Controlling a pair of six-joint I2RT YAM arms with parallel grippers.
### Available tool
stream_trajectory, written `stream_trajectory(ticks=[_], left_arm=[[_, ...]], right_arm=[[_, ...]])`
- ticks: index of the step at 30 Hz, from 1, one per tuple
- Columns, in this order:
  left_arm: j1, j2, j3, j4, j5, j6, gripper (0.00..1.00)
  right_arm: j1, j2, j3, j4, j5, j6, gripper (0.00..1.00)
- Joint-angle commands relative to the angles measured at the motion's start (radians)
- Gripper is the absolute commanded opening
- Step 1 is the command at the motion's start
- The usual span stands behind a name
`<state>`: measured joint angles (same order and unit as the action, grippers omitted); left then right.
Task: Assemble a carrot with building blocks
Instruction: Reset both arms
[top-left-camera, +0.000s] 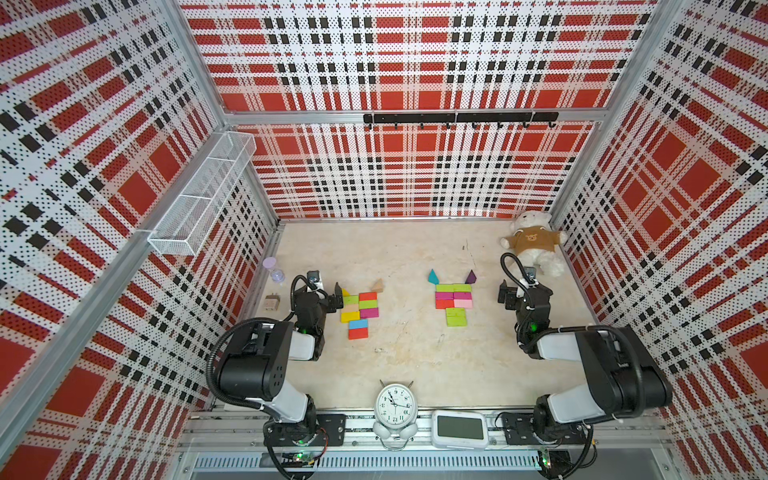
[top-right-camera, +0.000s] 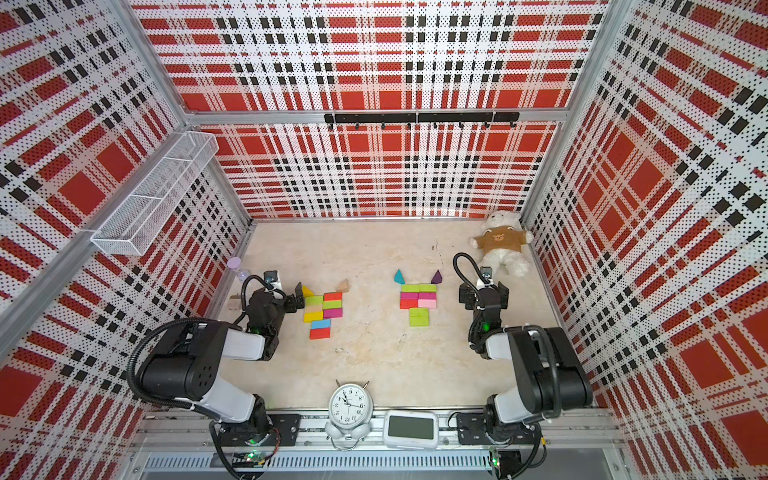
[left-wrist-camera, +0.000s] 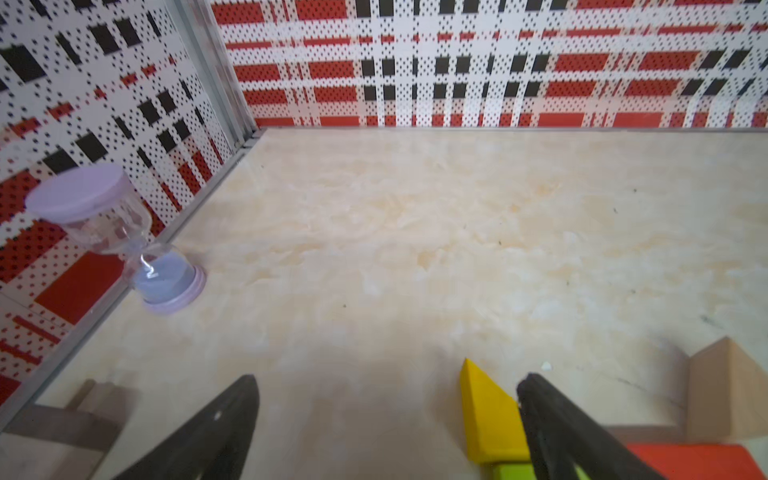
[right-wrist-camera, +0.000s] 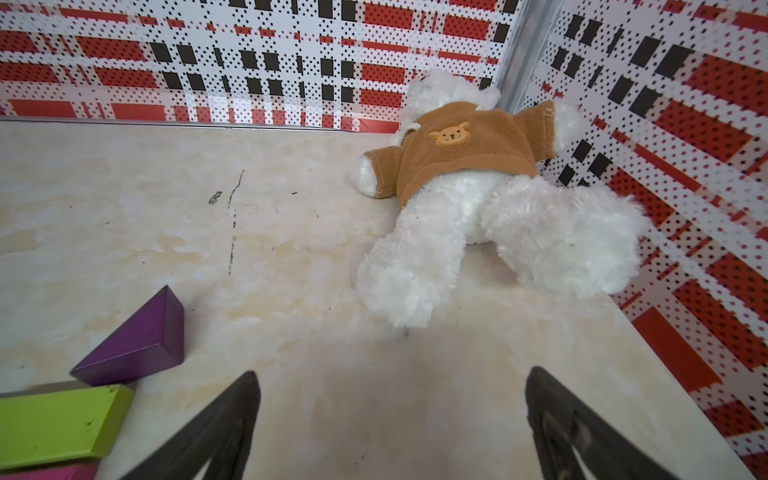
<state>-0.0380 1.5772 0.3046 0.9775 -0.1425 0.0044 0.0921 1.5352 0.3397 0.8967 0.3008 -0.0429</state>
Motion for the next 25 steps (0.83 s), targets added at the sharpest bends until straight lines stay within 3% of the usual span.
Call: stream_trajectory(ticks=[1,2,4,6,8,25], left_arm=[[0.01,-0.01,0.03,0.073,0.033,-0.01,0.99],[0.011,0.007,0.049,0.07,0.044,-0.01,0.99],[0.007,-0.01,0.072,-0.017,0.036,-0.004,0.99],[0.004,0.001,0.068,0.021,0.034,-0.005,0.99],[-0.001,-0.005,0.069,0.011,0.027,-0.003,1.0],[-0.054,-0.001,0.094,-0.032,-0.012,0.058,0.99]], right_arm=[[-0.022,0.062,0.012,0.143,-0.102,-0.026,1.0],[-0.036,0.03,0.036,0.037,-0.133,-0.009,1.0],[-0.05,0.066,0.058,0.055,-0.17,-0.013,1.0],[-0.051,0.043,0.064,-0.008,-0.168,-0.005,1.0],[-0.052,0.061,0.055,0.054,-0.169,-0.012,1.0],[-0.052,0.055,0.055,0.041,-0.168,-0.011,1.0]])
